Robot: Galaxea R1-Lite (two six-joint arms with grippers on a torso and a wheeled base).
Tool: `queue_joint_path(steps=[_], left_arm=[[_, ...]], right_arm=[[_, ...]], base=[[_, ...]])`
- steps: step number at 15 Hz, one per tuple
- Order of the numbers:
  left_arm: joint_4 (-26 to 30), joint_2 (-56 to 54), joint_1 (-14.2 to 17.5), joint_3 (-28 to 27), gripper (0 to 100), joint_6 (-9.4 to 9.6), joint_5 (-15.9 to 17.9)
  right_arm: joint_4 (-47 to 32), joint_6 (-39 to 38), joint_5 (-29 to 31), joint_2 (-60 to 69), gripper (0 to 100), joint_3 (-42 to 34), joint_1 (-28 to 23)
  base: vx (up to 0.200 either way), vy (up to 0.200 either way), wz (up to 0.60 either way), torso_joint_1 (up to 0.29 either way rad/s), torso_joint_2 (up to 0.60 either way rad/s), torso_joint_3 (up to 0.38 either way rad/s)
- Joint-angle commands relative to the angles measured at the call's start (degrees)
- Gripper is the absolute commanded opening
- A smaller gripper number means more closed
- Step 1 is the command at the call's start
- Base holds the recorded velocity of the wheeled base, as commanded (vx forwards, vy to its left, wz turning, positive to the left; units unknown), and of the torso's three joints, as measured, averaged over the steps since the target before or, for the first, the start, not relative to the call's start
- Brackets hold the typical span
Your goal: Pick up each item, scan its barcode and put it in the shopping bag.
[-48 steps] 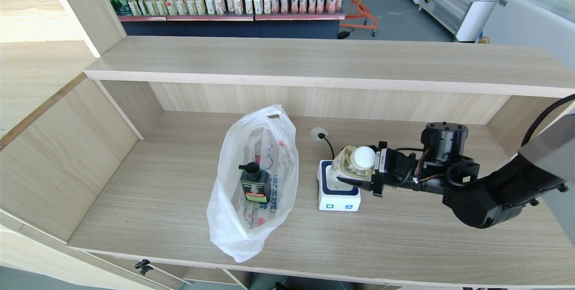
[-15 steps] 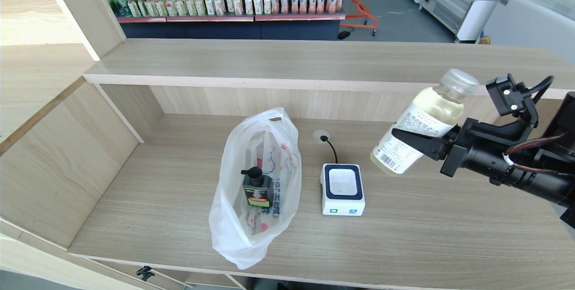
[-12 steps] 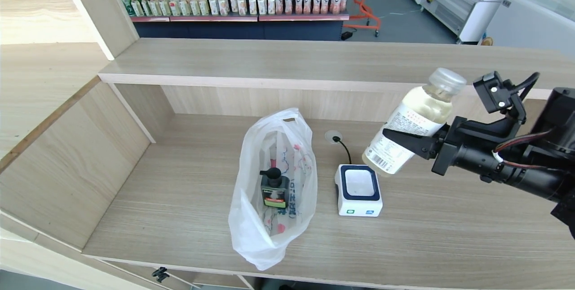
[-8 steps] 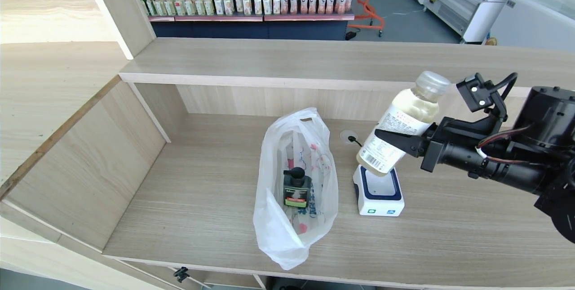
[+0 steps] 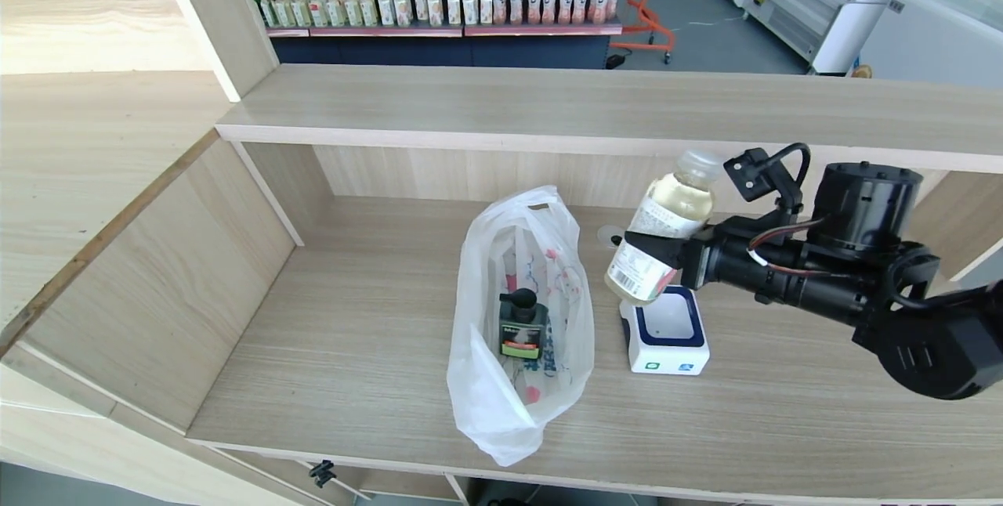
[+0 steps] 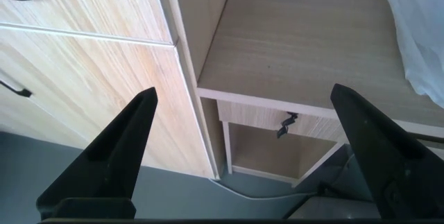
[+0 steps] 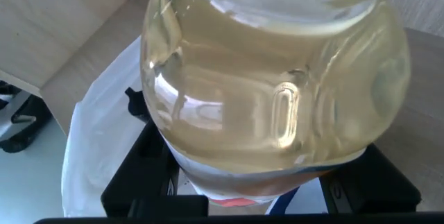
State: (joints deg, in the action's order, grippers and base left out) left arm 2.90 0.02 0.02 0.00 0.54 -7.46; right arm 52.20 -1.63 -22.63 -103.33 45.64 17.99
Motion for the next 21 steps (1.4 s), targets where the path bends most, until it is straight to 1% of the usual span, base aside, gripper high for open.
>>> queue_joint_path(steps=[1,4,6,10,13,15,19,21], left_arm=[[0.0,-0.02,-0.02,0.0,100,-0.01,-0.01],[0.0,-0.02,-0.02,0.0,100,-0.01,-0.01],[0.0,-0.02,-0.02,0.0,100,-0.01,-0.01],[0.0,-0.02,-0.02,0.0,100,-0.01,-0.01],[0.0,-0.02,-0.02,0.0,100,-0.01,-0.01],[0.0,-0.02,-0.02,0.0,100,-0.01,-0.01],[0.0,-0.02,-0.02,0.0,100,-0.01,-0.01],[0.0,-0.02,-0.02,0.0,100,-0.01,-0.01]], right_arm=[[0.01,-0.12,1.8,-5.74,0,3.58,1.34],[0.27,-0.04,8.74,-12.25,0,10.17,5.21],[0.09,0.05,10.58,-16.64,0,15.0,6.7],[1.41,5.24,10.58,-23.5,0,20.1,8.73],[1.68,10.16,10.58,-27.72,0,25.29,8.99],[3.35,13.32,10.58,-30.09,0,26.43,8.99],[8.71,14.11,10.58,-33.87,0,26.6,9.87],[9.76,13.85,10.58,-35.1,0,26.87,10.04]], base=[[0.0,0.0,0.0,0.0,0.0,0.0],[0.0,0.0,0.0,0.0,0.0,0.0],[0.0,0.0,0.0,0.0,0.0,0.0],[0.0,0.0,0.0,0.0,0.0,0.0],[0.0,0.0,0.0,0.0,0.0,0.0],[0.0,0.0,0.0,0.0,0.0,0.0],[0.0,0.0,0.0,0.0,0.0,0.0],[0.0,0.0,0.0,0.0,0.0,0.0]])
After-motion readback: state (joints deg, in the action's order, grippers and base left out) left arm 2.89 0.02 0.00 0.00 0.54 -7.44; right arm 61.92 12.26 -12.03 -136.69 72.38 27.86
